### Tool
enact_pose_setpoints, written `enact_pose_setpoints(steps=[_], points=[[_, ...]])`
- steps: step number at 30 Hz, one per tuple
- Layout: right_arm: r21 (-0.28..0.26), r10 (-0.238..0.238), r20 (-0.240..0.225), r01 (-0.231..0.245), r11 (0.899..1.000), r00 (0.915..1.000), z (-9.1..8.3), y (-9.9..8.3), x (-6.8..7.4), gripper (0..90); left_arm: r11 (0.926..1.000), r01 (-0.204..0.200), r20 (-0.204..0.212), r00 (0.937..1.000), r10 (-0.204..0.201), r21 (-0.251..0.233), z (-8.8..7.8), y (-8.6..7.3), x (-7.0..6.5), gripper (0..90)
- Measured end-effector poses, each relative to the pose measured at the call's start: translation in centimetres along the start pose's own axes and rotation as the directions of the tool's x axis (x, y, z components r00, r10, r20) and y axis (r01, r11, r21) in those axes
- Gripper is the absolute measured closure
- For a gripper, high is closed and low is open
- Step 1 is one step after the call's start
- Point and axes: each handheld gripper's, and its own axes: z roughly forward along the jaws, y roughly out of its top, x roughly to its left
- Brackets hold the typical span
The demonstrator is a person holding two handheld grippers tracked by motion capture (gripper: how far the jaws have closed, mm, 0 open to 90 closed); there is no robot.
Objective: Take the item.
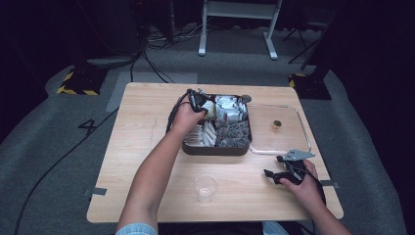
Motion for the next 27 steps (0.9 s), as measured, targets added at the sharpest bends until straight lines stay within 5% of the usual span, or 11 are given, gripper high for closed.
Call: enact_pose_setpoints(steps=[12,23,27], points=[[0.000,0.001,0.000,-0.001,1.000,1.0000,0.0,0.0,0.0,16.4,0.9983,-0.007,-0.006,1.0000,0.007,-0.058,-3.0,0.3,-0.3,90.0],[0.000,0.000,0.000,0.000,1.000,1.0000,0.0,0.0,0.0,16.3,0.9931,-0.018,0.040,0.9990,0.023,-0.116,-7.1,-0.1,-2.8,90.0],[0.000,0.001,0.000,-0.001,1.000,1.0000,0.0,0.0,0.0,16.4,0.9887,-0.058,0.054,0.9963,0.066,-0.138,-8.6,-0.8,-3.9,90.0]])
